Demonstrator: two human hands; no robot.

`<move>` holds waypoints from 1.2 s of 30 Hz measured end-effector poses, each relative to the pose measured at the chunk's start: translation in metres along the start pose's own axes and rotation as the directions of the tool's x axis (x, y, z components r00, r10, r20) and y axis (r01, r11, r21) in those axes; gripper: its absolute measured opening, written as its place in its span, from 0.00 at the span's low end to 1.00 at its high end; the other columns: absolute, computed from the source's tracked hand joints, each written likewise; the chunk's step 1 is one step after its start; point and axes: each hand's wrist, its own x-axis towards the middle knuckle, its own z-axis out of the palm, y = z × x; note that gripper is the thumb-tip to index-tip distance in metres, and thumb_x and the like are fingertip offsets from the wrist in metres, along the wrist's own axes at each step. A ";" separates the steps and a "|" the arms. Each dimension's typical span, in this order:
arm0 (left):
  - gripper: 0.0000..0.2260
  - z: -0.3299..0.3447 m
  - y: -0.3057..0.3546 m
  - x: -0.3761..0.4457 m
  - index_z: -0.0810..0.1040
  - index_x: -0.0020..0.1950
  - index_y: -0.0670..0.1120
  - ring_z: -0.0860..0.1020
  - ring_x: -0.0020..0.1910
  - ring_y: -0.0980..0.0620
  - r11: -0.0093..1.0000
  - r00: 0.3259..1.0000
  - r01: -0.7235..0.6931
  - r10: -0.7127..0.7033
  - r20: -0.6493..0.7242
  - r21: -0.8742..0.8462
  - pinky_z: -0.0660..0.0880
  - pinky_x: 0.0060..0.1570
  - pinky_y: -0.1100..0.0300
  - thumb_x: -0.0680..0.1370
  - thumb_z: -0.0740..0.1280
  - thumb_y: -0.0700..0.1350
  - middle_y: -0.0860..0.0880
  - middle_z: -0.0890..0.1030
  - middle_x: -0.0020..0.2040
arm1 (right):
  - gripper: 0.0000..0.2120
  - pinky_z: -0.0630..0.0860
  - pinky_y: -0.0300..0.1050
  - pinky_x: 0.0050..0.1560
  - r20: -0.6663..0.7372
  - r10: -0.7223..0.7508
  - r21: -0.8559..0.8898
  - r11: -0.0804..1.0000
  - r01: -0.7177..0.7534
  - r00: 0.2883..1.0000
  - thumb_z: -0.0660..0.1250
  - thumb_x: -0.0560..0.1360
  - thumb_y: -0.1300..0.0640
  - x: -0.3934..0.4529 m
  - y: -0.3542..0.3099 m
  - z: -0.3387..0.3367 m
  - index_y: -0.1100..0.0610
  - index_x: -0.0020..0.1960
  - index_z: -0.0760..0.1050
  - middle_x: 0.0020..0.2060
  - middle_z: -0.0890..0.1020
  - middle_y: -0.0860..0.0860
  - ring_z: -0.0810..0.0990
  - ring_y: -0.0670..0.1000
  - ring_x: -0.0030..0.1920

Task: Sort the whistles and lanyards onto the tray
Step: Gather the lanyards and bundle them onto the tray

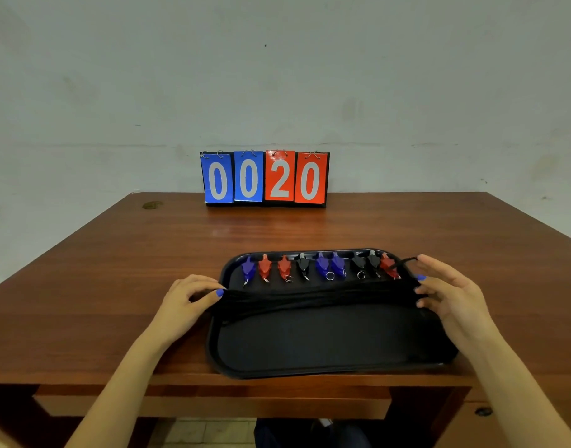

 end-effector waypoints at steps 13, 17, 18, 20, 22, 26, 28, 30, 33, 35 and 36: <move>0.09 -0.001 0.005 -0.001 0.82 0.44 0.60 0.77 0.51 0.59 0.990 0.999 0.000 -0.007 -0.045 -0.143 0.62 0.67 0.40 0.74 0.69 0.44 0.57 0.79 0.52 | 0.14 0.73 0.40 0.44 -0.173 -0.306 -0.521 0.835 0.177 0.936 0.60 0.76 0.68 0.013 -0.006 -0.015 0.55 0.56 0.77 0.55 0.77 0.52 0.75 0.48 0.48; 0.10 -0.001 0.006 -0.001 0.82 0.43 0.61 0.76 0.49 0.63 0.988 0.999 0.004 -0.010 -0.041 -0.156 0.61 0.68 0.39 0.74 0.69 0.44 0.57 0.79 0.51 | 0.15 0.72 0.52 0.60 -0.032 -0.235 -0.784 0.609 0.122 0.971 0.61 0.77 0.60 0.048 0.003 -0.020 0.53 0.62 0.74 0.62 0.75 0.53 0.73 0.53 0.60; 0.10 -0.001 0.007 -0.001 0.82 0.42 0.61 0.76 0.50 0.62 0.988 0.999 0.004 -0.011 -0.045 -0.156 0.62 0.67 0.40 0.74 0.69 0.44 0.57 0.79 0.51 | 0.16 0.70 0.55 0.63 -0.025 -0.168 -0.820 0.567 0.076 0.985 0.62 0.76 0.57 0.057 0.004 -0.021 0.53 0.64 0.73 0.63 0.75 0.54 0.73 0.56 0.63; 0.10 0.000 0.008 -0.002 0.81 0.42 0.61 0.76 0.51 0.60 0.987 0.999 -0.002 -0.006 -0.050 -0.158 0.63 0.66 0.41 0.74 0.69 0.44 0.56 0.79 0.51 | 0.18 0.69 0.57 0.64 -0.045 -0.022 -0.866 0.500 -0.028 0.999 0.63 0.76 0.52 0.070 0.008 -0.021 0.52 0.65 0.72 0.63 0.76 0.53 0.72 0.58 0.64; 0.10 -0.001 0.008 -0.002 0.82 0.43 0.60 0.77 0.51 0.58 0.987 0.999 0.000 -0.008 -0.045 -0.161 0.64 0.66 0.42 0.74 0.69 0.44 0.56 0.80 0.51 | 0.13 0.71 0.55 0.62 -0.053 0.040 -0.870 0.488 -0.066 0.998 0.63 0.75 0.52 0.079 0.011 -0.021 0.52 0.59 0.75 0.60 0.78 0.53 0.74 0.58 0.61; 0.13 0.000 0.011 -0.003 0.81 0.41 0.62 0.76 0.51 0.58 0.982 0.999 -0.009 0.002 -0.039 -0.187 0.70 0.56 0.54 0.74 0.68 0.41 0.55 0.80 0.51 | 0.06 0.71 0.48 0.50 -0.040 0.013 -0.845 0.533 -0.041 0.999 0.60 0.77 0.58 0.080 0.009 -0.018 0.56 0.48 0.77 0.51 0.80 0.54 0.76 0.54 0.51; 0.14 0.000 0.012 -0.004 0.81 0.42 0.62 0.76 0.50 0.60 0.980 0.999 -0.023 0.016 -0.037 -0.197 0.70 0.50 0.62 0.74 0.68 0.40 0.55 0.80 0.51 | 0.06 0.72 0.50 0.53 -0.030 0.037 -0.852 0.522 -0.044 0.999 0.61 0.77 0.56 0.080 0.008 -0.019 0.55 0.50 0.75 0.52 0.79 0.54 0.76 0.55 0.52; 0.13 0.000 0.009 -0.003 0.81 0.43 0.61 0.76 0.51 0.57 0.980 0.999 -0.022 0.016 -0.031 -0.199 0.71 0.51 0.60 0.75 0.67 0.40 0.54 0.80 0.51 | 0.08 0.73 0.54 0.57 -0.013 0.055 -0.865 0.500 -0.039 0.998 0.62 0.76 0.52 0.080 0.010 -0.020 0.53 0.52 0.75 0.53 0.79 0.53 0.76 0.55 0.55; 0.11 0.000 0.005 -0.002 0.82 0.43 0.59 0.76 0.54 0.51 0.981 1.000 0.000 -0.005 -0.026 -0.192 0.72 0.56 0.52 0.75 0.67 0.41 0.54 0.80 0.51 | 0.07 0.72 0.51 0.54 0.011 0.074 -0.853 0.520 -0.029 0.997 0.63 0.76 0.54 0.078 0.009 -0.022 0.55 0.50 0.76 0.51 0.79 0.53 0.77 0.55 0.54; 0.12 0.000 0.005 -0.002 0.82 0.43 0.59 0.76 0.53 0.51 0.979 0.999 0.003 -0.011 -0.034 -0.206 0.72 0.56 0.52 0.75 0.67 0.40 0.54 0.80 0.50 | 0.06 0.71 0.49 0.52 0.010 0.072 -0.845 0.534 -0.030 0.997 0.62 0.77 0.57 0.077 0.008 -0.023 0.56 0.48 0.77 0.51 0.79 0.54 0.77 0.55 0.52; 0.13 0.000 0.006 -0.002 0.82 0.43 0.58 0.77 0.53 0.51 0.977 0.999 0.002 -0.010 -0.037 -0.212 0.73 0.55 0.52 0.75 0.67 0.39 0.54 0.80 0.50 | 0.05 0.71 0.49 0.51 0.004 0.061 -0.842 0.539 -0.029 0.998 0.62 0.77 0.58 0.077 0.008 -0.025 0.56 0.47 0.77 0.51 0.80 0.55 0.77 0.55 0.52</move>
